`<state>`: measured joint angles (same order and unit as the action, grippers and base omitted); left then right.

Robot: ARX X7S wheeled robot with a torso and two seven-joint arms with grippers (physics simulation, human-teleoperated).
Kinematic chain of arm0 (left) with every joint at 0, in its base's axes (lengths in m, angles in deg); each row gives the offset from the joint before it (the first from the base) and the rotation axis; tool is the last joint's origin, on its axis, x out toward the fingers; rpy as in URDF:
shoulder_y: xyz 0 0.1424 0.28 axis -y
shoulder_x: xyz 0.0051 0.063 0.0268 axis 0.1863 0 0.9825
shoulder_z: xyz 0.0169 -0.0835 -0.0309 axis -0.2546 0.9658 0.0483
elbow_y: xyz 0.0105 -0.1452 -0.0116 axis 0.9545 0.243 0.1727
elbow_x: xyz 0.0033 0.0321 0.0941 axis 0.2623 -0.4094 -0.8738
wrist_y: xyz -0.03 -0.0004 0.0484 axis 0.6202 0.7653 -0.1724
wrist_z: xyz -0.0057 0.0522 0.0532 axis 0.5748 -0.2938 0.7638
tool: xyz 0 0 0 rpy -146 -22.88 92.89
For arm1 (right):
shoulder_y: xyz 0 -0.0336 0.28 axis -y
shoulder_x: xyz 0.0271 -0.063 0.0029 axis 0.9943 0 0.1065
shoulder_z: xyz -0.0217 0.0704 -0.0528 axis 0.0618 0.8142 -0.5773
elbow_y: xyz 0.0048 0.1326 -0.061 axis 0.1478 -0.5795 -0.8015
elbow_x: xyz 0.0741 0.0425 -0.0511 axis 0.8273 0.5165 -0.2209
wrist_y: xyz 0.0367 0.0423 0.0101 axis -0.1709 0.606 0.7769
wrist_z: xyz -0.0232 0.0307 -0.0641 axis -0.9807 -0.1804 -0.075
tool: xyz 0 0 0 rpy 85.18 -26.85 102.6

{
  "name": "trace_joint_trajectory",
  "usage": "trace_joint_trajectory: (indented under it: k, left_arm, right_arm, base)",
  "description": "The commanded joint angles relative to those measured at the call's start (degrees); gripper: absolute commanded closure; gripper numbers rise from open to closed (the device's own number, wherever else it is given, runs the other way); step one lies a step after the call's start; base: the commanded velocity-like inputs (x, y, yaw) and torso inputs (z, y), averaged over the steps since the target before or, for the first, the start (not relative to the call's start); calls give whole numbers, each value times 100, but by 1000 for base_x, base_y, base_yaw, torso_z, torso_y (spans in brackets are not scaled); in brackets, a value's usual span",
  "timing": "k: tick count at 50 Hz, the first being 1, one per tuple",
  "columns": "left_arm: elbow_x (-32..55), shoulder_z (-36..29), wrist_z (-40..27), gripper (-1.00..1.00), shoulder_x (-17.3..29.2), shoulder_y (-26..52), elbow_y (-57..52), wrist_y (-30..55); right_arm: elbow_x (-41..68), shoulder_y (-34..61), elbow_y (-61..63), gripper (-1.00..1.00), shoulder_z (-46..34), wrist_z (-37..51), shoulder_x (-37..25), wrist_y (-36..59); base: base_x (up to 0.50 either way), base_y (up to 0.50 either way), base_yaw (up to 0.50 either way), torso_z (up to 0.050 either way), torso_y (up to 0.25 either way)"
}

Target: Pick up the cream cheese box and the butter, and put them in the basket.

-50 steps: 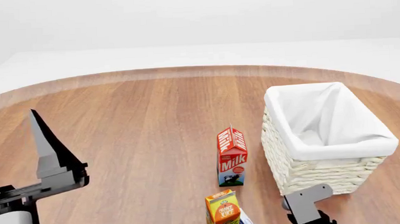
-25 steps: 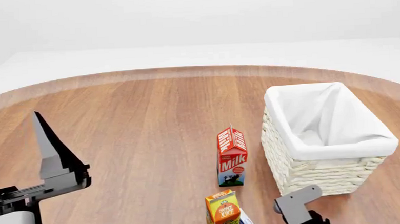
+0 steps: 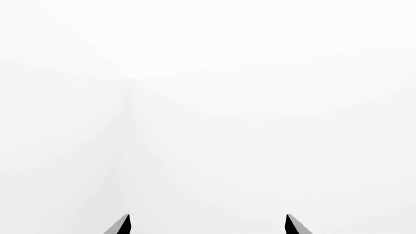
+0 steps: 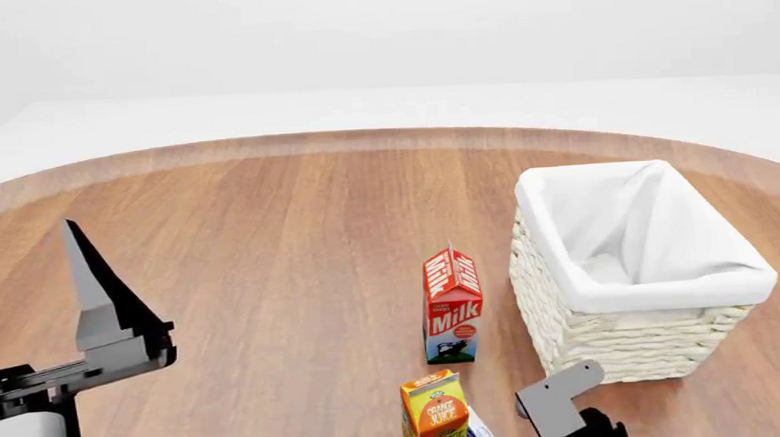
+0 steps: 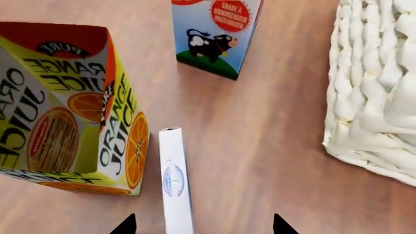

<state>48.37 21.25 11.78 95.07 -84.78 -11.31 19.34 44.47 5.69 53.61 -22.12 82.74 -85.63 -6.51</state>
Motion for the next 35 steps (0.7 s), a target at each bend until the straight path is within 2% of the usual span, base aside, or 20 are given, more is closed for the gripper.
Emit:
trace_joint_trajectory:
  k: [1, 35]
  left_arm:
    - [-105, 120, 120, -100, -96, -13, 94, -131]
    - [-46, 125, 56, -100, -32, -13, 106, -137]
  right_arm:
    - [-254, 108, -148, -100, -93, -206, 174, -21]
    - [-493, 241, -501, -100, -498, -326, 307, -157]
  base:
    - [0, 0, 0, 0, 0]
    - [0, 0, 0, 0, 0]
